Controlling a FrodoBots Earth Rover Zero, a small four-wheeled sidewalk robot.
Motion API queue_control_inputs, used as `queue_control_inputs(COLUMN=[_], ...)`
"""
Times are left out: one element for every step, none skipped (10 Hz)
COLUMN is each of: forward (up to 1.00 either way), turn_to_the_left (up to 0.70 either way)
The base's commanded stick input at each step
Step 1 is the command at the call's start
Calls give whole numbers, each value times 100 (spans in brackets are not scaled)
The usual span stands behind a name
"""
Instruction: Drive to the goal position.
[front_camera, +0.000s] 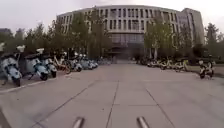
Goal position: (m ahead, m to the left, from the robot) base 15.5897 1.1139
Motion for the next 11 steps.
queue_control_inputs(forward=[70,70,70,70,70,70,70,70,70,70,70], turn_to_the_left=[-14,-14,-13,-8,-3,0,0,0,0,0,0])
